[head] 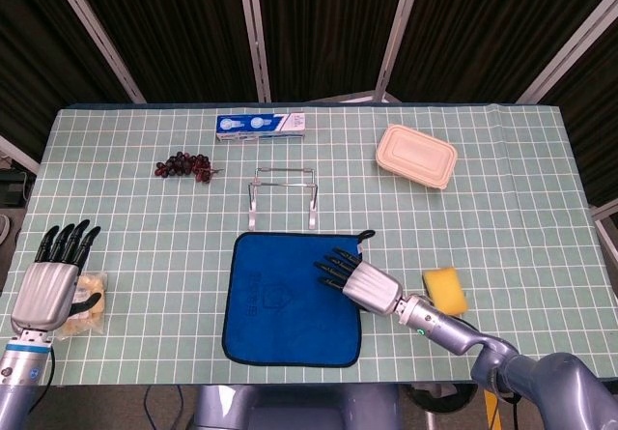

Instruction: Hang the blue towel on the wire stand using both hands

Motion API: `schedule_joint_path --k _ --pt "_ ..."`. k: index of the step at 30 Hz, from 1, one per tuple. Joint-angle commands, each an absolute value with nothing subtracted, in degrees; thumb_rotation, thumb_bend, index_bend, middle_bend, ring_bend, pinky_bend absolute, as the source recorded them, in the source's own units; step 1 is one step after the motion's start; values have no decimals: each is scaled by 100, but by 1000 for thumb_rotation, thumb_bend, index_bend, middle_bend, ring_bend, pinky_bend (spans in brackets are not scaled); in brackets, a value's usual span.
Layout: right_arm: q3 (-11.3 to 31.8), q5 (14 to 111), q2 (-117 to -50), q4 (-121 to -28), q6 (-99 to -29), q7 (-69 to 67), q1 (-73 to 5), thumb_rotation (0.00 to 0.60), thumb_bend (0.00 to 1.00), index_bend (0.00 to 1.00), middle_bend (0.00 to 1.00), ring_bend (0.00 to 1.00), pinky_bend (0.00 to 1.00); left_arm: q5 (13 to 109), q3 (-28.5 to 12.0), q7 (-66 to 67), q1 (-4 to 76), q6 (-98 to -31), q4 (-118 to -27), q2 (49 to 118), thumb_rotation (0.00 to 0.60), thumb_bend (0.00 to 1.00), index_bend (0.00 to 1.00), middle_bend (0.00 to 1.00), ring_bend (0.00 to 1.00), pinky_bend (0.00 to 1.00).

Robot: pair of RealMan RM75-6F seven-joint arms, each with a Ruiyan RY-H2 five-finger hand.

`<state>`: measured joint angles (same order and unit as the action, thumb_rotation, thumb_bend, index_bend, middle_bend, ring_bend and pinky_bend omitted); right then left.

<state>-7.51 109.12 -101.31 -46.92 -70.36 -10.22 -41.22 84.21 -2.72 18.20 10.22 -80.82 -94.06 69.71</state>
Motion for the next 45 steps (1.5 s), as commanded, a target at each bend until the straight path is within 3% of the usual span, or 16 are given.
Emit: schedule_joint_path --k 1,9,19,23,26,32,38,45 --pt "-696 10847 -10189 -4639 -7091 -1110 -4165 600 221 174 0 0 0 8399 -276 1829 1032 -8062 -9390 6978 600 0 0 0 0 0" --pt "-757 10809 -10273 -4540 -7091 -1215 -4195 600 251 234 9 0 0 8365 -287 1836 1055 -8038 -9370 6994 600 0 0 0 0 0" --pt "-867 10834 -10473 -4267 -7311 -1489 -4163 600 398 513 36 0 0 8351 -272 1870 1073 -8014 -9352 7022 600 0 0 0 0 0" --pt "-883 10813 -10527 -4196 -7369 -1560 -4153 600 458 724 39 0 0 8343 -259 1883 1087 -7983 -9336 7043 600 0 0 0 0 0" --pt "-901 10801 -10561 -4143 -7394 -1619 -4148 600 480 639 39 0 0 8327 -241 1913 1101 -7936 -9301 7073 600 0 0 0 0 0" --pt "-920 10774 -10627 -4025 -7422 -1669 -4143 600 481 643 43 0 0 8569 -191 1988 1331 -7690 -9110 7204 600 0 3 0 0 0" --pt "-897 10742 -10609 -4073 -7471 -1650 -4168 600 482 615 46 0 0 9602 -27 1826 2161 -7003 -8309 7522 600 0 213 0 0 0" --pt "-863 10685 -10583 -4184 -7469 -1558 -4174 600 487 635 46 0 0 10382 61 1887 2810 -6755 -7581 8146 600 21 341 0 0 0"
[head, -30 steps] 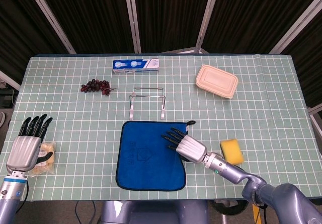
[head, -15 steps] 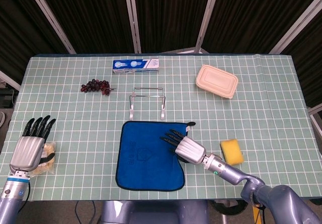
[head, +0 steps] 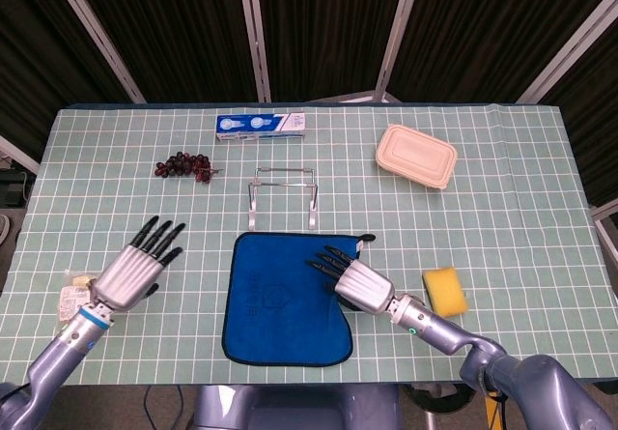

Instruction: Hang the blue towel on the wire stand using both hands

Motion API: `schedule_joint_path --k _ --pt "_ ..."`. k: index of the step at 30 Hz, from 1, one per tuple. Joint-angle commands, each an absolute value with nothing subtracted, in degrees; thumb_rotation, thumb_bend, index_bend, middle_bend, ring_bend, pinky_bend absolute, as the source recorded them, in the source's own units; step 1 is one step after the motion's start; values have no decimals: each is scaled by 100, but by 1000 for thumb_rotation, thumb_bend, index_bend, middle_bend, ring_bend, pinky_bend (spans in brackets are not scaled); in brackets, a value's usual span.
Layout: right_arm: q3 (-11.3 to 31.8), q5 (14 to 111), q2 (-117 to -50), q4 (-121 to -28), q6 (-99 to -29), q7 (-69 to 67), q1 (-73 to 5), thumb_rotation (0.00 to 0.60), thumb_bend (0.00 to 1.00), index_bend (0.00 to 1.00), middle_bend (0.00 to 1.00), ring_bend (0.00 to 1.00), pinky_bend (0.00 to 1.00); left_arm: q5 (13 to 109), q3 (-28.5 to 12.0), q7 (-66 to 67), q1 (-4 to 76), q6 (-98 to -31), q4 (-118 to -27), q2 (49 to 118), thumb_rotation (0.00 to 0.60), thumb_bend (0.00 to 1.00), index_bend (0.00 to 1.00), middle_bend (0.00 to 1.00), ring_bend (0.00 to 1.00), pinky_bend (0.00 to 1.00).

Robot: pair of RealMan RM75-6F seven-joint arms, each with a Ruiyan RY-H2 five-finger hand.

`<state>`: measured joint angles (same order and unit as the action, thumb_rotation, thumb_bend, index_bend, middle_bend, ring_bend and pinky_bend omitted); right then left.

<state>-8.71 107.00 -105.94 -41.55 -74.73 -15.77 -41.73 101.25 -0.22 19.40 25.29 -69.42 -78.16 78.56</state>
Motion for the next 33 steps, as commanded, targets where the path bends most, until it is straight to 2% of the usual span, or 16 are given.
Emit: schedule_joint_path --k 1,6,9,24,33 --pt "-859 10678 -10574 -4211 -7472 -1534 -4174 600 487 637 46 0 0 10503 89 1827 2923 -6723 -7470 8273 600 22 356 0 0 0" --pt "-853 10650 -10500 -4335 -7442 -1449 -4181 600 487 643 46 0 0 10784 175 1697 3240 -6620 -7042 8821 600 23 399 0 0 0" --pt "-847 10631 -10466 -4407 -7417 -1414 -4188 600 487 685 46 0 0 10745 193 1789 3346 -6458 -6908 9042 600 23 398 0 0 0" --pt "-845 10625 -10470 -4477 -7438 -1405 -4199 600 488 679 50 0 0 10481 203 1954 3509 -6302 -6628 9463 600 27 396 0 0 0" --pt "-839 10605 -10465 -4490 -7443 -1349 -4185 600 488 758 58 0 0 10307 189 2224 3720 -5989 -6640 9673 600 34 397 0 0 0"
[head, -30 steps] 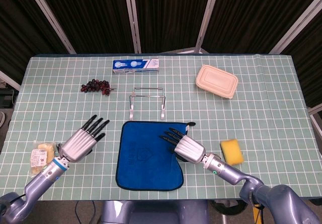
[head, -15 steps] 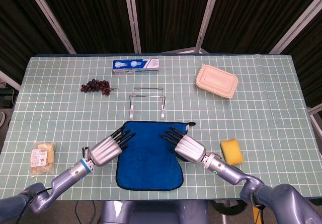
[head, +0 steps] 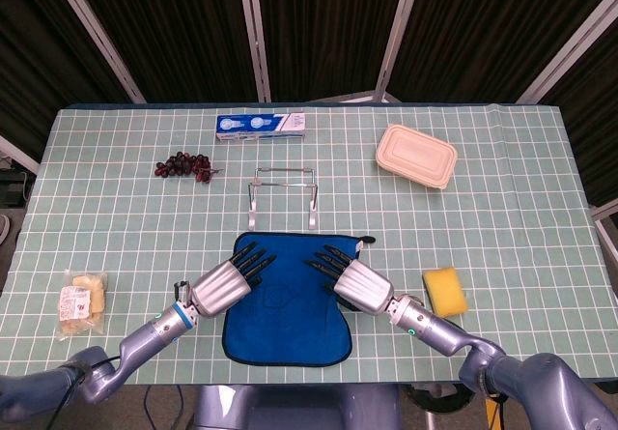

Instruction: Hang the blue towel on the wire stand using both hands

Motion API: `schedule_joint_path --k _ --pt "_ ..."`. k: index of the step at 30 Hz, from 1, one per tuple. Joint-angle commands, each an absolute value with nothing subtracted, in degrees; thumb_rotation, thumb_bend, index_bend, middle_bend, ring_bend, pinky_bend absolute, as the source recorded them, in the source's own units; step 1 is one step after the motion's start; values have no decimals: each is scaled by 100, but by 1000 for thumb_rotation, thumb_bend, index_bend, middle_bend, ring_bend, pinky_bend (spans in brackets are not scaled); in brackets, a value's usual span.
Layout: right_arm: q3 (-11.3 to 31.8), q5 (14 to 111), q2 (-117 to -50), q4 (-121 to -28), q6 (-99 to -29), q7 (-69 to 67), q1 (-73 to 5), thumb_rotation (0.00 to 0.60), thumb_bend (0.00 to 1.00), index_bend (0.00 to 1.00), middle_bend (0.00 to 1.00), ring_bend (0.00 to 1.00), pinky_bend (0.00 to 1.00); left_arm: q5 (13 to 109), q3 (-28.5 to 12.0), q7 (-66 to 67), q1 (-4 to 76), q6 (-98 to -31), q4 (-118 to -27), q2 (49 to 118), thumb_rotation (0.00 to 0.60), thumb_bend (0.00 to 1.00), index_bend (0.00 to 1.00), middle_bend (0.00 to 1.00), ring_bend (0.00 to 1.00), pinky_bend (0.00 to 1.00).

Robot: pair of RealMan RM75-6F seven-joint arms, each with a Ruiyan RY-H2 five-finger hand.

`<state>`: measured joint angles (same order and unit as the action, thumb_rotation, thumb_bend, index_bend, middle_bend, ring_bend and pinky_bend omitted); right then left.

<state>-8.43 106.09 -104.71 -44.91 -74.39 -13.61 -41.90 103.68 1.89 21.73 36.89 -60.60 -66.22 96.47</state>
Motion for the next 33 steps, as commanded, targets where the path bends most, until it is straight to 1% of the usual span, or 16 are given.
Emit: schedule_joint_path --k 1,6,9,11,14,17,21,22,25,27,29,31,33 --pt "-838 10603 -10460 -4489 -7450 -1350 -4183 600 488 759 62 0 0 10266 178 2260 3733 -5959 -6672 9682 600 41 396 0 0 0" --pt "-836 10591 -10433 -4500 -7458 -1357 -4174 600 488 779 65 0 0 10203 189 2347 3775 -5937 -6693 9728 600 66 397 0 0 0" --pt "-840 10600 -10416 -4517 -7482 -1352 -4170 600 488 795 65 0 0 10174 210 2391 3800 -5916 -6705 9746 600 103 396 0 0 0" --pt "-843 10606 -10406 -4532 -7500 -1345 -4166 600 489 803 65 0 0 10144 221 2419 3815 -5895 -6727 9750 600 165 397 0 0 0" --pt "-846 10609 -10394 -4554 -7512 -1337 -4159 600 489 829 65 0 0 10116 224 2426 3825 -5904 -6759 9749 600 220 398 0 0 0" --pt "-851 10617 -10377 -4573 -7524 -1322 -4156 600 491 822 65 0 0 10098 225 2429 3843 -5916 -6796 9732 600 281 401 0 0 0" --pt "-849 10618 -10353 -4605 -7537 -1287 -4146 600 491 817 65 0 0 10032 209 2436 3882 -5884 -6890 9679 600 291 401 0 0 0" --pt "-847 10616 -10349 -4611 -7536 -1282 -4145 600 491 790 65 0 0 10015 214 2446 3891 -5866 -6905 9676 600 292 402 0 0 0" --pt "-844 10612 -10340 -4620 -7531 -1276 -4144 600 492 801 65 0 0 9990 222 2465 3908 -5852 -6916 9695 600 292 417 0 0 0" --pt "-844 10612 -10333 -4625 -7529 -1273 -4143 600 492 752 65 0 0 9975 230 2464 3916 -5847 -6909 9720 600 299 445 0 0 0" --pt "-843 10614 -10325 -4630 -7529 -1268 -4144 600 492 683 65 0 0 9959 240 2458 3927 -5831 -6898 9745 600 334 483 0 0 0" --pt "-843 10613 -10320 -4636 -7531 -1267 -4142 600 496 669 65 0 0 9948 247 2452 3934 -5820 -6892 9759 600 368 499 0 0 0" --pt "-840 10610 -10308 -4649 -7530 -1262 -4141 600 500 631 65 0 0 9934 249 2439 3945 -5819 -6883 9776 600 380 521 0 0 0"
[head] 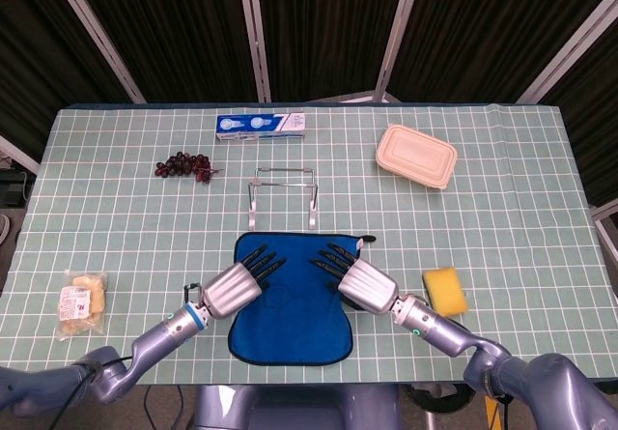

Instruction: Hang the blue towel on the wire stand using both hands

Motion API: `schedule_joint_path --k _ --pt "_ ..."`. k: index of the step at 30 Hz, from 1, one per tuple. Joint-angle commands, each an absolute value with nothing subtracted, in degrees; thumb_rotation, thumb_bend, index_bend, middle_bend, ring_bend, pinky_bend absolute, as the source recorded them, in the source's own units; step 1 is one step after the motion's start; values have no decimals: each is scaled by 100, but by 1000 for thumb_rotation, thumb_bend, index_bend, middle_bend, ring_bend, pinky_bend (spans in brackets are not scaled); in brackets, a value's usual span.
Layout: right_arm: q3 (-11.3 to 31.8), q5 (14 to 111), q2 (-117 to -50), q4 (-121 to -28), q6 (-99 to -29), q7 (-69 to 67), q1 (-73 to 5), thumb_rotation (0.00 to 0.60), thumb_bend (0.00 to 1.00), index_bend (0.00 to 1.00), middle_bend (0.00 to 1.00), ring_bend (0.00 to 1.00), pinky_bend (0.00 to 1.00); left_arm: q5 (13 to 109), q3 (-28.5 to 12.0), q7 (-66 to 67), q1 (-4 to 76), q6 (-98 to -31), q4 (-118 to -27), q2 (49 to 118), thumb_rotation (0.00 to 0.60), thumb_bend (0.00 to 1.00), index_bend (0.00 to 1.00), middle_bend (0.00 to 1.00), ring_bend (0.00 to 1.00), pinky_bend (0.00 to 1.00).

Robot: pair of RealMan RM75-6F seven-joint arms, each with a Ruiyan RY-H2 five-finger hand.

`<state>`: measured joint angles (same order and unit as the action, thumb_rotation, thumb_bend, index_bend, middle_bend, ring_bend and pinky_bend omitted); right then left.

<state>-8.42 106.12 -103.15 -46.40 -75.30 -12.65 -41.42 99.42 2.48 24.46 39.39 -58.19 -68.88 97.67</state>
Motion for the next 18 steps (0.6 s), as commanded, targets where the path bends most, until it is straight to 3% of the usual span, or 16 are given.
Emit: schedule_joint_path --k 1,11,18 --pt "-837 10607 -10300 -4657 -7533 -1259 -4139 600 500 628 65 0 0 9925 249 2432 3946 -5823 -6880 9783 600 385 540 0 0 0" --pt "-735 10586 -10113 -4958 -7697 -1233 -4143 600 503 630 65 0 0 9840 137 2321 3908 -6102 -6973 9759 600 471 745 0 0 0" --pt "-338 10414 -9525 -5849 -7884 -1098 -4262 600 502 630 65 0 0 9772 -198 2098 3804 -6756 -7355 9500 600 470 777 0 0 0"
